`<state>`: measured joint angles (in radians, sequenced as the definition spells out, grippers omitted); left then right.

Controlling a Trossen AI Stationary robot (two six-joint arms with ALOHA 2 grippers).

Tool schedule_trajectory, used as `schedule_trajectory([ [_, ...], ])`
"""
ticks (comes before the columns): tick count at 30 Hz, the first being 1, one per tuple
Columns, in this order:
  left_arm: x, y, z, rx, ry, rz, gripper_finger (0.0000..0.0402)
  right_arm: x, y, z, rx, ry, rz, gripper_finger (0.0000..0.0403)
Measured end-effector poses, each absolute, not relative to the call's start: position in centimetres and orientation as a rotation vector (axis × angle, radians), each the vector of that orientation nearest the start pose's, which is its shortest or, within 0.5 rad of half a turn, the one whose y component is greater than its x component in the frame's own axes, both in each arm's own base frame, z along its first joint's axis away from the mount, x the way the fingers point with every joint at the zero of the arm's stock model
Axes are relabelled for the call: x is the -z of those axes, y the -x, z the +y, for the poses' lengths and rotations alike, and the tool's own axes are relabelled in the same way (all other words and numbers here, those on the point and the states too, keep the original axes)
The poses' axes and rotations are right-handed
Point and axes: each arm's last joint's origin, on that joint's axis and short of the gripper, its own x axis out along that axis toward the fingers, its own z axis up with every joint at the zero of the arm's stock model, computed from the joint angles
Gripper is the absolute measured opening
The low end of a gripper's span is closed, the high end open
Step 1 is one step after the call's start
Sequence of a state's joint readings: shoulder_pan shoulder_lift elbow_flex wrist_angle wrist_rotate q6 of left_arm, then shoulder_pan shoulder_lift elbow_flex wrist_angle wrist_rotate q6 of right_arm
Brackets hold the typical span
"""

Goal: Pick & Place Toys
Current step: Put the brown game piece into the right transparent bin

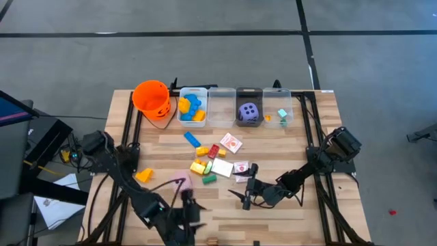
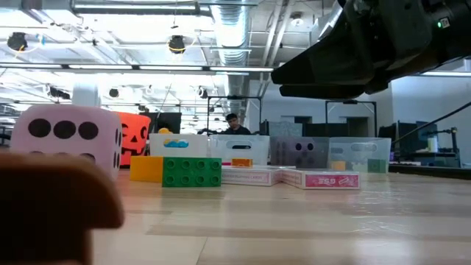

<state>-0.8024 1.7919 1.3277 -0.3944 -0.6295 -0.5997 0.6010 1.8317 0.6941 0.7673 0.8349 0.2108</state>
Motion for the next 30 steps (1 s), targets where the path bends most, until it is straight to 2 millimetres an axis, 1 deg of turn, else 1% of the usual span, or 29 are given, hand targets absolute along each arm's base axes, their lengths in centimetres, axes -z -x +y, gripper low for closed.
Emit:
schedule_trajectory([
  [1,-23.0,-28.4,-26.9,-0.007,0.002,0.642,0.0230,-13.0,-28.2,16.7,0.259,0.036,0.253,0.0321],
  [6,-18.6,-30.5,-29.0,0.116,0.000,0.646,0.0230,-13.0,-28.2,16.7,0.259,0.037,0.254,0.0321],
  [9,-15.8,-31.0,-29.7,0.142,0.009,0.692,0.0230,-13.0,-28.2,16.7,0.259,0.037,0.254,0.0321],
  [12,-14.1,-31.3,-30.1,0.165,0.046,0.726,0.0230,-13.0,-28.2,16.7,0.259,0.037,0.255,0.0321],
  [17,-12.7,-31.4,-30.7,0.193,0.061,0.739,0.0230,-13.0,-28.1,16.7,0.259,0.037,0.256,0.0321],
  [26,-12.3,-31.1,-30.7,0.191,0.035,0.773,0.0230,-13.0,-28.2,16.7,0.260,0.036,0.255,0.0321],
  [30,-10.7,-31.1,-30.5,0.155,0.018,0.807,0.0230,-13.0,-28.2,16.7,0.260,0.036,0.256,0.0321],
])
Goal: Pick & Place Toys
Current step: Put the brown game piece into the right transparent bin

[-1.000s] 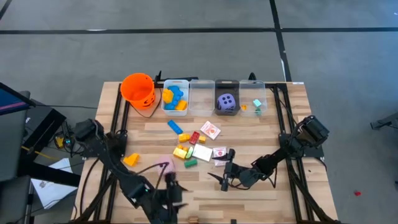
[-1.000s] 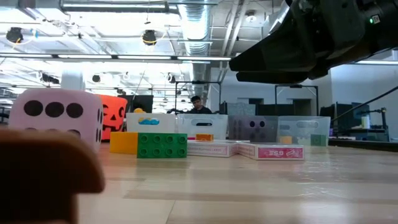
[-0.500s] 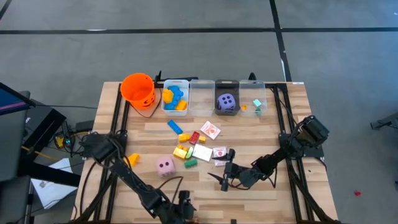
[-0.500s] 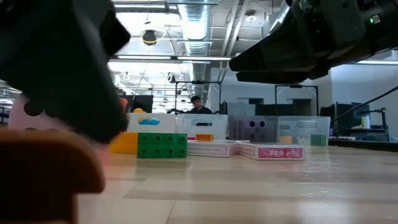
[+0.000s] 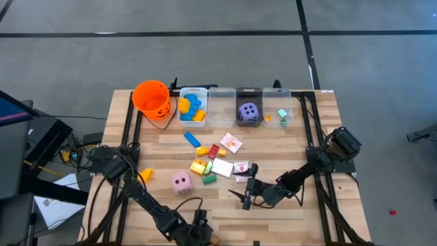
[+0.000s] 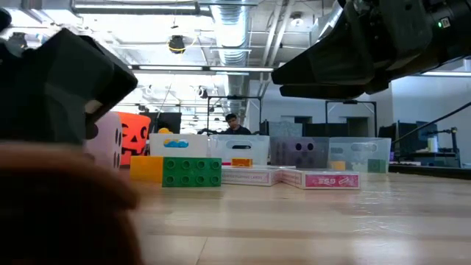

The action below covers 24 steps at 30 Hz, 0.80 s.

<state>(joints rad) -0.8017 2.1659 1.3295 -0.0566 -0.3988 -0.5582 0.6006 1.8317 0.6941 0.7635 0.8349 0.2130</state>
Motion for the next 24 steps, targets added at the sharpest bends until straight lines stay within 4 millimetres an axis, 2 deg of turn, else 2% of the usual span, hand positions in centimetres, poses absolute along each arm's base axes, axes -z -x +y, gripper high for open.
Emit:
schedule_trajectory([
  [4,-10.0,-31.2,-30.6,0.130,0.029,0.808,0.0230,-13.0,-28.2,16.7,0.260,0.037,0.256,0.0321],
  [16,-10.0,-31.6,-30.6,0.092,0.013,0.733,0.0230,-13.0,-28.2,16.7,0.260,0.039,0.256,0.0321],
  [24,-9.9,-32.3,-29.9,0.086,-0.038,0.726,0.0230,-13.0,-28.2,16.7,0.260,0.039,0.256,0.0321],
])
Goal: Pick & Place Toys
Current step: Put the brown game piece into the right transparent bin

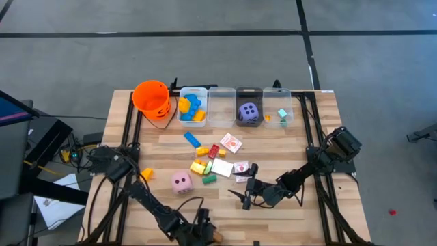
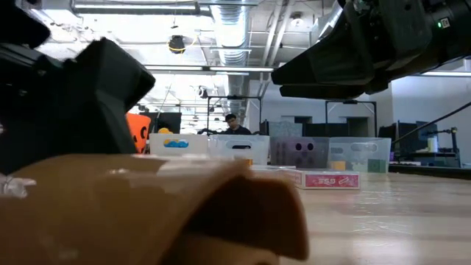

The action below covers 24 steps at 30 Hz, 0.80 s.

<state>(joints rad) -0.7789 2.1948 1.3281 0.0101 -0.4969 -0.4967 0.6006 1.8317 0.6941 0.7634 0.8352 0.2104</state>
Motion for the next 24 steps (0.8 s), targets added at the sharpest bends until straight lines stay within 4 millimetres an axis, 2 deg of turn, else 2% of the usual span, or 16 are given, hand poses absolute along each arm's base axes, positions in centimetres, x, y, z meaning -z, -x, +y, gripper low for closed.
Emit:
schedule_trajectory([
  [10,-10.0,-33.2,-28.9,0.073,-0.022,0.727,0.0220,-13.0,-28.2,16.7,0.260,0.038,0.256,0.0321],
  [14,-10.0,-33.3,-28.9,0.073,-0.019,0.727,0.0188,-13.0,-28.2,16.7,0.260,0.037,0.256,0.0321],
  [24,-10.0,-33.9,-28.3,0.071,-0.013,0.718,0.0076,-13.0,-28.2,16.7,0.260,0.036,0.256,0.0321],
])
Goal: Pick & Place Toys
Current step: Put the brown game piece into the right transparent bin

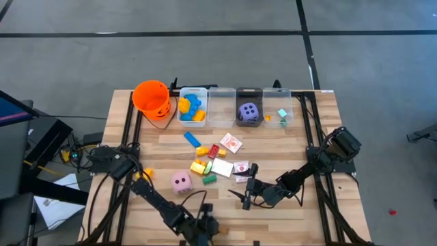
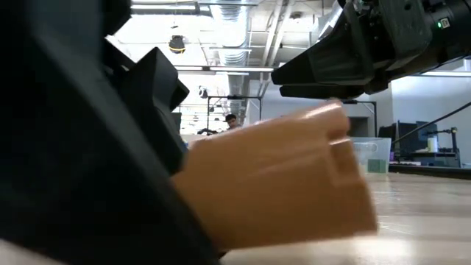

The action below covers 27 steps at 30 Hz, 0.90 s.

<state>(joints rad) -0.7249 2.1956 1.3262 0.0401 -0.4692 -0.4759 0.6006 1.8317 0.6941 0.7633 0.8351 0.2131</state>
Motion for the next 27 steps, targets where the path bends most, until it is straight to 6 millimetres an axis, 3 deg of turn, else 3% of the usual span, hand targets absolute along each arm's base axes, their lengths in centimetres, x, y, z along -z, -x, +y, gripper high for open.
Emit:
schedule_trajectory([
  [5,-10.0,-34.6,-27.5,0.054,0.000,0.718,0.0012,-13.0,-28.2,16.7,0.260,0.037,0.256,0.0321],
  [7,-10.1,-34.9,-27.1,0.046,0.001,0.717,0.0005,-13.0,-28.2,16.7,0.260,0.037,0.256,0.0321],
  [17,-10.0,-35.8,-25.8,0.022,0.004,0.739,0.0017,-12.8,-28.1,16.6,0.263,0.039,0.268,0.0321],
  [23,-10.1,-36.2,-25.3,0.040,-0.001,0.751,0.0051,-10.8,-27.6,15.1,0.349,0.023,0.442,0.0321],
  [27,-10.1,-36.6,-24.6,0.065,-0.074,0.754,0.0069,-10.5,-27.6,15.0,0.357,-0.055,0.460,0.0321],
])
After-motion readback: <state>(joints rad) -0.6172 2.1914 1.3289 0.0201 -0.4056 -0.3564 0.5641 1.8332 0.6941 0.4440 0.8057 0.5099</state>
